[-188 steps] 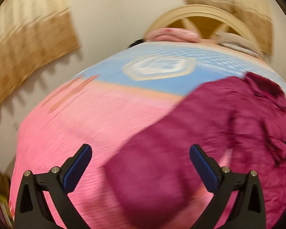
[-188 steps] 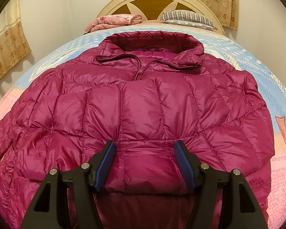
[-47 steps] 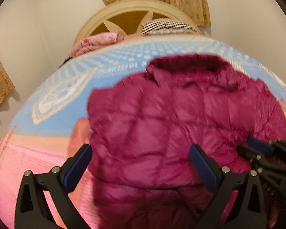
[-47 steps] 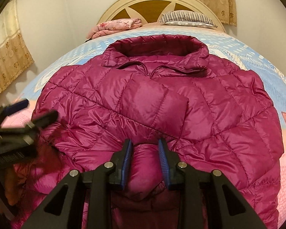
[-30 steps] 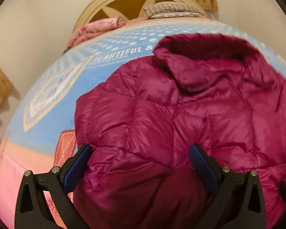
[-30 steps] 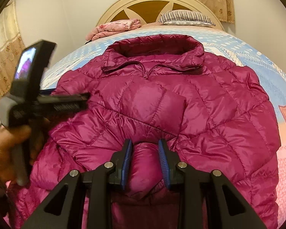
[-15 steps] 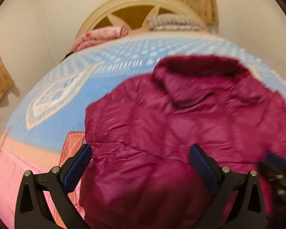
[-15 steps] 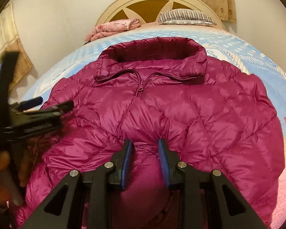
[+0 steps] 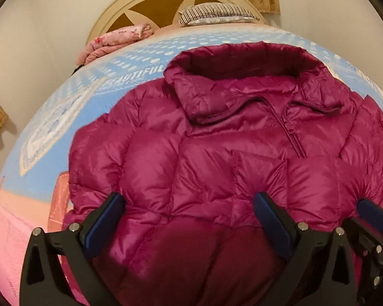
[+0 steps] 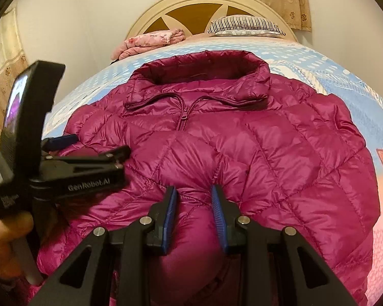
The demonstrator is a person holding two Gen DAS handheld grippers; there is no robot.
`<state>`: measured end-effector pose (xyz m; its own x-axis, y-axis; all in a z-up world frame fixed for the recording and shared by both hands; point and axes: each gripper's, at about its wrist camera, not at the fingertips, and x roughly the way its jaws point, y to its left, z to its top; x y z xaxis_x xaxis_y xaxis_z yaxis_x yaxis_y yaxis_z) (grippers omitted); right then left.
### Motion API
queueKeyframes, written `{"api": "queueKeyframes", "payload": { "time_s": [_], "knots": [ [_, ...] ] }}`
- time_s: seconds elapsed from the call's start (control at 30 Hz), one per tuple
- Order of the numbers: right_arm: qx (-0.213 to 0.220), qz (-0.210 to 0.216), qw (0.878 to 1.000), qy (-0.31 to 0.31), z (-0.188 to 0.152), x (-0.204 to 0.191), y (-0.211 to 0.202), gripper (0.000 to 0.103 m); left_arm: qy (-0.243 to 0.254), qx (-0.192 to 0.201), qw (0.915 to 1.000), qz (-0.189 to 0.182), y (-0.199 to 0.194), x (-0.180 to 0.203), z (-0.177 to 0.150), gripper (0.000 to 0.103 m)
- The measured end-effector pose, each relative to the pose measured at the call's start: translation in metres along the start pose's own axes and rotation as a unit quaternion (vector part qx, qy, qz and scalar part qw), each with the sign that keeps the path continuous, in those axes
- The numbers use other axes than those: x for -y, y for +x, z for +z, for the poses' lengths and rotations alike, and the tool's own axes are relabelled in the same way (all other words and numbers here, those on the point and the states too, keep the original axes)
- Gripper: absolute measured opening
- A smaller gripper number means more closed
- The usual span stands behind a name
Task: Fold large clothes
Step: 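Grasp the jacket hem with the right gripper and lift it toward the collar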
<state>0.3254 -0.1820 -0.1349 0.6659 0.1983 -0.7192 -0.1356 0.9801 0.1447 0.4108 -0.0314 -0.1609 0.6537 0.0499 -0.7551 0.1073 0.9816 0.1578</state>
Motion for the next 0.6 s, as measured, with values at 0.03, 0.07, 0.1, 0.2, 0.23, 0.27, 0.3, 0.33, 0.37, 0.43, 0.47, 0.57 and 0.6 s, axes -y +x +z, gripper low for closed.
{"api": "queueKeyframes", "payload": {
  "time_s": [0.03, 0.07, 0.1, 0.2, 0.23, 0.27, 0.3, 0.33, 0.37, 0.43, 0.47, 0.57, 0.6],
  "knots": [
    [0.0, -0.001, 1.0, -0.001, 0.0, 0.0, 0.0, 0.03, -0.002, -0.002, 1.0, -0.002, 0.001, -0.001, 0.0, 0.103],
    [0.0, -0.002, 1.0, -0.002, 0.0, 0.0, 0.0, 0.03, -0.002, -0.004, 1.0, -0.004, 0.002, 0.0, -0.001, 0.103],
    [-0.001, -0.003, 1.0, -0.003, 0.0, -0.001, 0.0, 0.03, -0.001, -0.005, 1.0, -0.004, 0.003, 0.0, -0.001, 0.103],
    [-0.001, -0.004, 1.0, -0.004, 0.0, -0.001, 0.0, 0.03, -0.004, -0.005, 1.0, -0.007, 0.004, 0.0, -0.001, 0.103],
    [-0.001, -0.005, 1.0, -0.005, 0.0, -0.001, 0.0, 0.03, -0.005, -0.004, 1.0, -0.007, 0.003, 0.0, -0.001, 0.103],
    [-0.001, -0.007, 1.0, -0.006, -0.001, -0.002, 0.0, 0.03, -0.005, -0.003, 1.0, -0.005, 0.003, 0.0, -0.001, 0.103],
    [0.0, -0.007, 1.0, -0.007, -0.001, -0.002, 0.0, 0.03, -0.003, -0.003, 1.0, -0.003, 0.003, 0.001, -0.001, 0.103],
    [0.002, -0.007, 1.0, -0.006, -0.001, -0.001, 0.0, 0.03, -0.003, -0.005, 1.0, -0.003, 0.001, 0.0, 0.0, 0.103],
    [0.001, -0.005, 1.0, -0.004, -0.001, -0.001, 0.0, 0.03, -0.004, -0.008, 1.0, -0.001, -0.001, 0.001, 0.001, 0.103],
    [0.002, -0.006, 1.0, -0.004, 0.0, -0.001, 0.001, 0.03, -0.02, -0.006, 0.9997, -0.01, -0.013, -0.002, 0.001, 0.103],
    [0.003, -0.006, 1.0, -0.004, -0.001, -0.001, 0.001, 0.03, -0.026, 0.0, 0.9993, -0.027, -0.02, -0.001, 0.0, 0.103],
    [0.003, -0.006, 1.0, -0.005, -0.001, -0.001, 0.0, 0.03, -0.013, -0.003, 0.9992, -0.038, -0.02, 0.006, -0.001, 0.103],
    [0.003, -0.007, 1.0, -0.005, -0.001, -0.002, 0.0, 0.03, -0.001, -0.008, 0.9993, -0.035, -0.013, 0.01, -0.004, 0.103]
  ]
}}
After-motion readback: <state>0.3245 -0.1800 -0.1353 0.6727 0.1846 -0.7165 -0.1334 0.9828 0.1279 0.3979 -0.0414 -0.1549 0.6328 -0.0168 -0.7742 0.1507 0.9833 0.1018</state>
